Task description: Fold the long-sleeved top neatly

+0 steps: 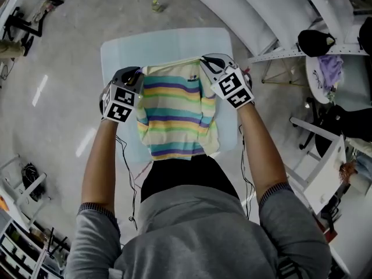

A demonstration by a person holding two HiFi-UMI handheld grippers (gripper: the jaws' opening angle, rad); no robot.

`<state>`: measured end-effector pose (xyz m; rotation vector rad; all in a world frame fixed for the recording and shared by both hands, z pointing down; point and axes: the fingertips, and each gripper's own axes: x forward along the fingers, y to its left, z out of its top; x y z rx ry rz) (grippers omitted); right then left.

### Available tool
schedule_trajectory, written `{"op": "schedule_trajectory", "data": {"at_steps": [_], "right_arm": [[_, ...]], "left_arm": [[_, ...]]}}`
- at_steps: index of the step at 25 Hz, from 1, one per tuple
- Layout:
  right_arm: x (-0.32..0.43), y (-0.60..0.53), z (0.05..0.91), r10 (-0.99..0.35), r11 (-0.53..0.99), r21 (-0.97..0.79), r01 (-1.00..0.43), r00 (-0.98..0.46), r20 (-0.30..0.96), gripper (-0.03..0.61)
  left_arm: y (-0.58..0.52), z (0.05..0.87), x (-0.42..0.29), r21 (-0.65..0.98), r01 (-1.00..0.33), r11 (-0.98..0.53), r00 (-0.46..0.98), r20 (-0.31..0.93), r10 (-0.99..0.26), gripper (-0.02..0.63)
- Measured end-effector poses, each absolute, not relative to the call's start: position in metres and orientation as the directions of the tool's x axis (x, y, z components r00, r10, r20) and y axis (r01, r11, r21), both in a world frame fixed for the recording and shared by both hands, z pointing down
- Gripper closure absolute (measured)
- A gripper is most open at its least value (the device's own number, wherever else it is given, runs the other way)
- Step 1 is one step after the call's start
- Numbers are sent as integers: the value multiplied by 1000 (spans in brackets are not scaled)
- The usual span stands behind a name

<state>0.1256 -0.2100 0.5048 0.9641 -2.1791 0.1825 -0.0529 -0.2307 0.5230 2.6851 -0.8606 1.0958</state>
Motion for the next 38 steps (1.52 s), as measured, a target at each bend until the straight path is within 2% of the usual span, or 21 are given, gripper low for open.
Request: {"op": "schedule_trajectory", "data": {"at_steps": [10,21,23,25,28,31,38], "right_arm": [[112,-283,591,-576,701,191,-687,-388,720,545],[104,-317,671,-550,739,262,-621,-331,767,543],[106,-320,682,-540,738,263,-622,-310,782,526],[108,-320,689,-517,735,231,-638,-306,800,434],[110,-314,677,-506,712,173,-681,-327,798,363],[117,-297,651,-525,668,136,-732,-334,782,334],[137,-210,619,-541,534,47,-844,-298,786,334]], "left_arm": [[-304,610,-63,-49,-542,-839,574,708,-412,575],[-334,676,-70,35,-638,-769,555,713,-428,561],[-336,684,-74,68,-665,-743,552,715,-429,511],[-339,686,-80,108,-697,-709,554,709,-437,431],[-336,675,-101,164,-741,-651,564,679,-471,383],[-320,662,-133,180,-781,-598,539,677,-502,371],[-253,653,-188,178,-830,-528,471,730,-495,373]]}}
